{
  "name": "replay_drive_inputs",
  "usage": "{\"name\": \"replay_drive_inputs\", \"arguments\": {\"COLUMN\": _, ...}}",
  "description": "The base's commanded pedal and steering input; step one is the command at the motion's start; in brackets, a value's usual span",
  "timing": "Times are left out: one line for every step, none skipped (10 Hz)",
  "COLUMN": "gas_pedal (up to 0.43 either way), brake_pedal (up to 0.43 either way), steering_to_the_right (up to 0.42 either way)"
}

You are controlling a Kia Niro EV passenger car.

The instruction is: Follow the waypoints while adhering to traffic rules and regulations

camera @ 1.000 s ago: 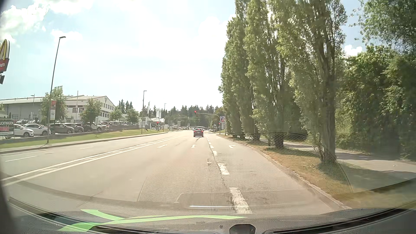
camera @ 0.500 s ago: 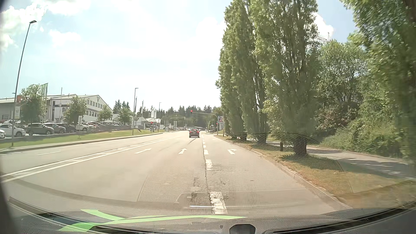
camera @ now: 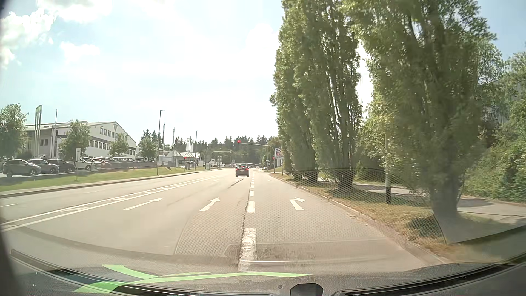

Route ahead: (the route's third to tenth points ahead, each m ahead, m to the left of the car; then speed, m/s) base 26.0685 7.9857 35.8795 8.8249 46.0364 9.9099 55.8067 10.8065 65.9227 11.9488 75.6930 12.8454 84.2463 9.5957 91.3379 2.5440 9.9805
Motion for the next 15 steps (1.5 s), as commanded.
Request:
{"name": "replay_drive_inputs", "arguments": {"gas_pedal": 0.138, "brake_pedal": 0.0, "steering_to_the_right": -0.006}}
{"name": "replay_drive_inputs", "arguments": {"gas_pedal": 0.138, "brake_pedal": 0.0, "steering_to_the_right": -0.008}}
{"name": "replay_drive_inputs", "arguments": {"gas_pedal": 0.13, "brake_pedal": 0.0, "steering_to_the_right": -0.011}}
{"name": "replay_drive_inputs", "arguments": {"gas_pedal": 0.13, "brake_pedal": 0.0, "steering_to_the_right": -0.012}}
{"name": "replay_drive_inputs", "arguments": {"gas_pedal": 0.13, "brake_pedal": 0.0, "steering_to_the_right": -0.014}}
{"name": "replay_drive_inputs", "arguments": {"gas_pedal": 0.13, "brake_pedal": 0.0, "steering_to_the_right": -0.016}}
{"name": "replay_drive_inputs", "arguments": {"gas_pedal": 0.13, "brake_pedal": 0.0, "steering_to_the_right": -0.017}}
{"name": "replay_drive_inputs", "arguments": {"gas_pedal": 0.118, "brake_pedal": 0.0, "steering_to_the_right": -0.017}}
{"name": "replay_drive_inputs", "arguments": {"gas_pedal": 0.118, "brake_pedal": 0.0, "steering_to_the_right": -0.018}}
{"name": "replay_drive_inputs", "arguments": {"gas_pedal": 0.118, "brake_pedal": 0.0, "steering_to_the_right": -0.018}}
{"name": "replay_drive_inputs", "arguments": {"gas_pedal": 0.118, "brake_pedal": 0.0, "steering_to_the_right": -0.018}}
{"name": "replay_drive_inputs", "arguments": {"gas_pedal": 0.118, "brake_pedal": 0.0, "steering_to_the_right": -0.018}}
{"name": "replay_drive_inputs", "arguments": {"gas_pedal": 0.11, "brake_pedal": 0.0, "steering_to_the_right": -0.018}}
{"name": "replay_drive_inputs", "arguments": {"gas_pedal": 0.11, "brake_pedal": 0.0, "steering_to_the_right": -0.018}}
{"name": "replay_drive_inputs", "arguments": {"gas_pedal": 0.11, "brake_pedal": 0.0, "steering_to_the_right": -0.018}}
